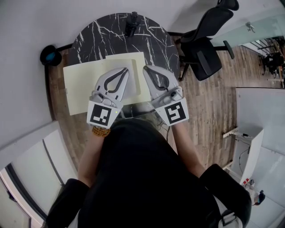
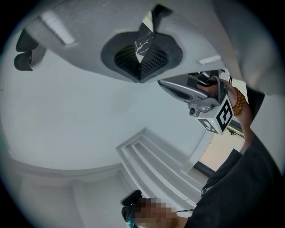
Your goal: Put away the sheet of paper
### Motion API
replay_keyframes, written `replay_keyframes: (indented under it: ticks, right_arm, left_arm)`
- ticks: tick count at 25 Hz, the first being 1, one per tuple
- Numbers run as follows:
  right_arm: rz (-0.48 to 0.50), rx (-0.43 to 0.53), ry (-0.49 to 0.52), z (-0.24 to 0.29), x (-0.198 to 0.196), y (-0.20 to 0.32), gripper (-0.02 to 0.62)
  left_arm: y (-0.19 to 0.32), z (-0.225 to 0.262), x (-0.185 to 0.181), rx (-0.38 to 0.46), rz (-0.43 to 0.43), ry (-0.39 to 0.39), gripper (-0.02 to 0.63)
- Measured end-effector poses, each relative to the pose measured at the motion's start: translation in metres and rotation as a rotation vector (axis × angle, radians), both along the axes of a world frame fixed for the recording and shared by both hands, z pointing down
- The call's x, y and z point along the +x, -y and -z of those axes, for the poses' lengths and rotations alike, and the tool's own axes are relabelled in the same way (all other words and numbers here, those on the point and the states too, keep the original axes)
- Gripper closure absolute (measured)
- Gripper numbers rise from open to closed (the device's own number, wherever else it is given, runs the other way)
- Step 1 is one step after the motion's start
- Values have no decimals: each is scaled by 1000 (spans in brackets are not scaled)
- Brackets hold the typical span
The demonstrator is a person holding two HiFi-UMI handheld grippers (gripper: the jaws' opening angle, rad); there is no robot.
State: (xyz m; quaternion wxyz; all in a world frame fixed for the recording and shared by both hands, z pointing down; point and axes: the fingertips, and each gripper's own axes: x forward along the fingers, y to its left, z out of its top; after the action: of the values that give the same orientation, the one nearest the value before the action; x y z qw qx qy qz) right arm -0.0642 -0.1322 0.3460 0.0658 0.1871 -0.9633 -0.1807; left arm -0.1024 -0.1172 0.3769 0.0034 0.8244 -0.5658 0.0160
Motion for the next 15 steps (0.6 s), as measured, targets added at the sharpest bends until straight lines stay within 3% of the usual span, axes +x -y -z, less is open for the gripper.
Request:
replay_keyframes:
  ticks: [9, 15]
  right_arm:
    - [-12, -18, 6, -1, 3, 2, 600]
    - [-10, -8, 6, -3, 4, 1, 600]
  left_arm:
    - [2, -3, 3, -11, -13, -13, 594]
    - [1, -8, 7, -11, -27, 18, 594]
